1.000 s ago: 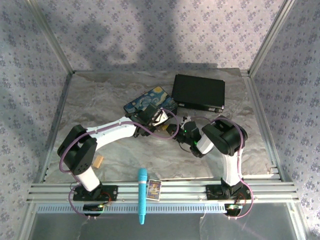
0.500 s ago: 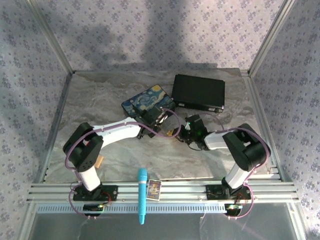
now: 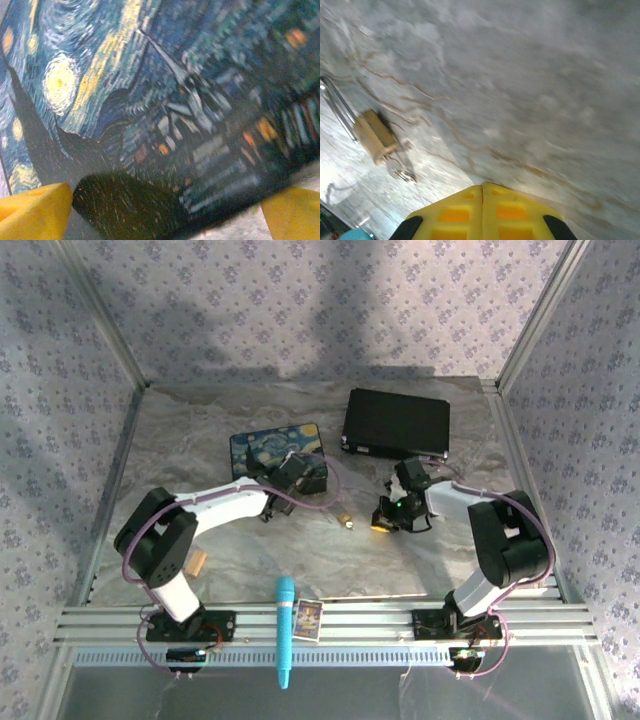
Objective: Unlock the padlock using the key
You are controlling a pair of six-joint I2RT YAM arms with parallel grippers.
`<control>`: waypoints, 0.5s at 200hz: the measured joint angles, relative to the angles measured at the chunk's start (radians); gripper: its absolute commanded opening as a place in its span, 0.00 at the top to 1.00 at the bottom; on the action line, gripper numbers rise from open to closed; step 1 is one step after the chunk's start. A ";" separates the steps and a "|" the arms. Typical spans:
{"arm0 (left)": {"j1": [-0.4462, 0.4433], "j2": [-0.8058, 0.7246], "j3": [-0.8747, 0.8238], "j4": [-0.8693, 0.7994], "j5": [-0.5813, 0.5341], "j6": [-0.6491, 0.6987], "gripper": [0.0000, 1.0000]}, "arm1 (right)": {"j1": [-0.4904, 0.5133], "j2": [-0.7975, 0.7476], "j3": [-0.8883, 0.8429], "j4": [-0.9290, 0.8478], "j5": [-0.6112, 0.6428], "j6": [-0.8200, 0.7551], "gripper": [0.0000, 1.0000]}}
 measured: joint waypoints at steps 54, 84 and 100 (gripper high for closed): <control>0.010 -0.052 -0.053 0.006 0.001 -0.029 0.03 | 0.059 -0.066 0.043 -0.062 0.033 -0.084 0.63; 0.010 -0.049 -0.052 0.013 0.002 -0.029 0.03 | 0.071 -0.019 0.138 -0.021 0.045 -0.095 0.69; 0.010 -0.045 -0.052 0.016 -0.011 -0.029 0.03 | 0.094 0.039 0.190 0.013 0.045 -0.093 0.70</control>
